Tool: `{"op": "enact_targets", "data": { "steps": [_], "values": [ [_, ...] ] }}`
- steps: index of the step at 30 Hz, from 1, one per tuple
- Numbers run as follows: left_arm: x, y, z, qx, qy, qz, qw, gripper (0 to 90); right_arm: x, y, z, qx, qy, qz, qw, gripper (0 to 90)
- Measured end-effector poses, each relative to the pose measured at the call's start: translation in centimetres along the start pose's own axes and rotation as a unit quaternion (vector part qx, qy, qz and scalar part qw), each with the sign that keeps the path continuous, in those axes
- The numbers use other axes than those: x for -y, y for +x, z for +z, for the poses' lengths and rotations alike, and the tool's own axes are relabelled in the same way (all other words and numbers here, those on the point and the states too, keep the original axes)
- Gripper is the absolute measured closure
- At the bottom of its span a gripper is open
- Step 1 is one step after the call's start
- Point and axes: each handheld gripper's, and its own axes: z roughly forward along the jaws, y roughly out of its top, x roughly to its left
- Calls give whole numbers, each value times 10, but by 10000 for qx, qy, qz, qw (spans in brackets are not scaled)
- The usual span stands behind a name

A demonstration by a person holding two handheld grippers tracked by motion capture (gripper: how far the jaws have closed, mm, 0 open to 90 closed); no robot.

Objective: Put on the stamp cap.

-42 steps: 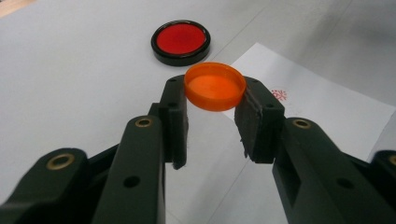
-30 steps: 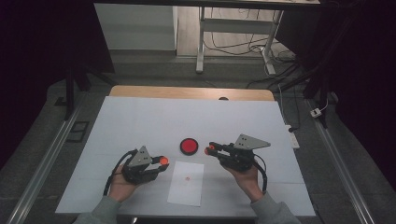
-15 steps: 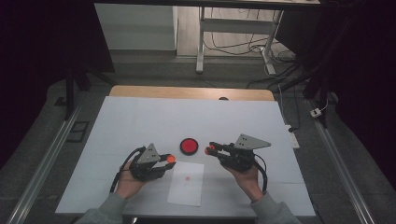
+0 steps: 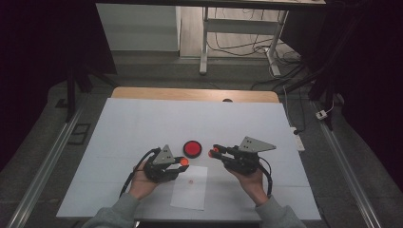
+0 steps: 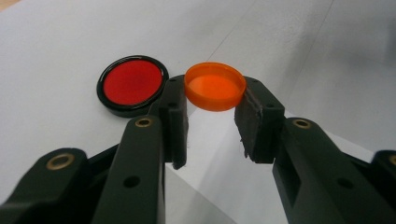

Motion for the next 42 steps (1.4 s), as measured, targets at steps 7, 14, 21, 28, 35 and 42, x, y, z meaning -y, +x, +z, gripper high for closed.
{"op": "enact_targets", "data": {
  "steps": [7,14,21,28,35,42],
  "values": [
    [-6,-3,10,73,36,51,10000,645,-1,0,-1,-5,-17,-17,10000,719],
    [-11,-7,19,133,72,111,9998,645,0,1,0,-20,-11,-19,10000,719],
    [-15,-10,26,179,85,157,9997,645,-1,1,0,-42,-19,-43,10000,719],
    [-18,-12,32,238,118,184,9995,645,-1,2,0,-57,-17,-24,10000,718],
    [-21,-14,37,284,128,206,9993,645,-1,3,0,-80,-38,-33,10000,718],
    [-23,-16,42,314,131,208,9992,644,-1,4,1,-112,-19,-42,9999,718]
  ]
}}
